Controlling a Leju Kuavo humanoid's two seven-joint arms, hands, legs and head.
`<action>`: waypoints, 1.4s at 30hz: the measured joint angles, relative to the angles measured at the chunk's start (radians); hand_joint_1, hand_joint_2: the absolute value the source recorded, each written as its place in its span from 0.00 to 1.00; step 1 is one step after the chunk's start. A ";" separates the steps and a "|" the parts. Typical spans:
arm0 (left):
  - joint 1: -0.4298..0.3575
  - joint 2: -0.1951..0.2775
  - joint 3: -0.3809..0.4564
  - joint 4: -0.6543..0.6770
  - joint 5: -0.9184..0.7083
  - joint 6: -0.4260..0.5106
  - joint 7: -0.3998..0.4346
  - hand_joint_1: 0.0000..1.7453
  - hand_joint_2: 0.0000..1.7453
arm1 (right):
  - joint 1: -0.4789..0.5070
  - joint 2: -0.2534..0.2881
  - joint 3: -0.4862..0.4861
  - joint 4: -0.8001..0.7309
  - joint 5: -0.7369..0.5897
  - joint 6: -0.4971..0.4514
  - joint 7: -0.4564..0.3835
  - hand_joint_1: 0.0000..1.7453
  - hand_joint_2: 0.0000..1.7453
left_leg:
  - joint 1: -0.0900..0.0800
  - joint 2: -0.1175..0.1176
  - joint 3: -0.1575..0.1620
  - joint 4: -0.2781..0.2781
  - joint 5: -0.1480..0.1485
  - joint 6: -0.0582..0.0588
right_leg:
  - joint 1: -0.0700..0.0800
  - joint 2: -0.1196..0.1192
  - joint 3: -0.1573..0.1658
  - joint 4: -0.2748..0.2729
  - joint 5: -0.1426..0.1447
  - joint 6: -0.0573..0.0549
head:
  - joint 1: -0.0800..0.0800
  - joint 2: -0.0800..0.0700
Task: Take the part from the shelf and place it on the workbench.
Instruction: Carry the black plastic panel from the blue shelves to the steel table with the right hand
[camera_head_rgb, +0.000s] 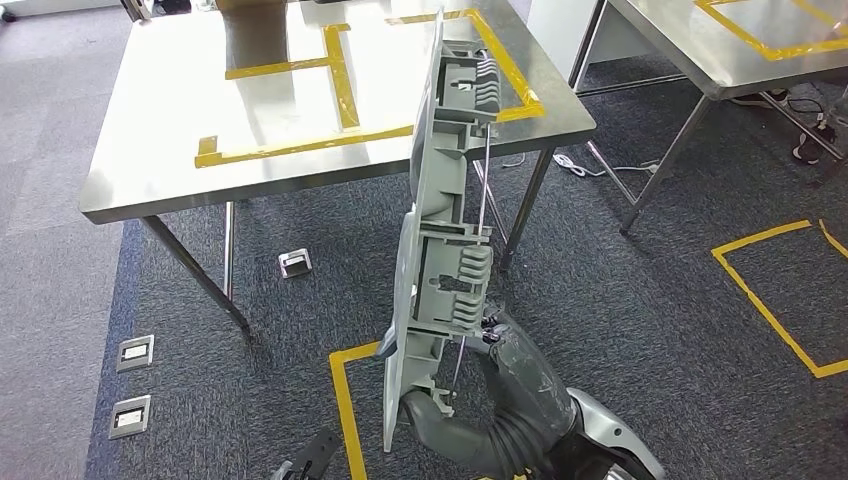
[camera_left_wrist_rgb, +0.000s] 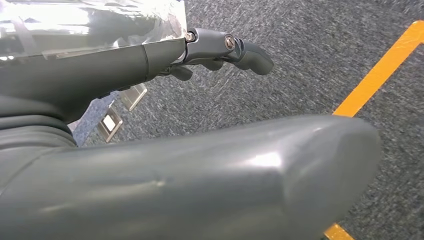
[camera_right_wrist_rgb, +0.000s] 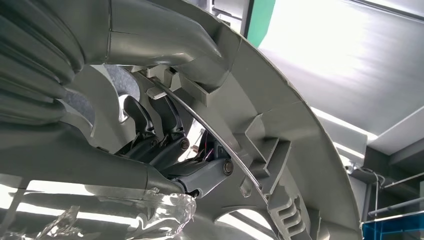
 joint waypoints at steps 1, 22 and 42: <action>0.000 0.000 -0.001 0.000 -0.001 0.001 0.003 0.00 1.00 | -0.001 0.000 0.000 0.000 0.000 0.000 0.000 1.00 1.00 | 0.000 0.000 0.000 0.000 0.000 0.000 | 0.000 0.000 0.000 0.000 0.000 0.000 | 0.000 0.000; -0.008 -0.006 -0.001 0.002 0.006 0.011 0.000 0.00 1.00 | -0.023 0.000 -0.002 -0.010 0.023 0.000 0.013 1.00 1.00 | -0.009 0.000 0.000 0.002 -0.001 0.011 | -0.010 0.000 0.000 -0.001 0.002 0.013 | 0.000 0.000; -0.018 -0.009 -0.001 0.004 0.006 0.007 0.013 0.00 1.00 | -0.037 -0.005 -0.008 -0.016 0.019 0.007 0.011 1.00 1.00 | 0.009 -0.022 -0.006 0.042 -0.045 -0.024 | -0.032 0.000 0.006 -0.020 0.010 0.006 | 0.005 0.000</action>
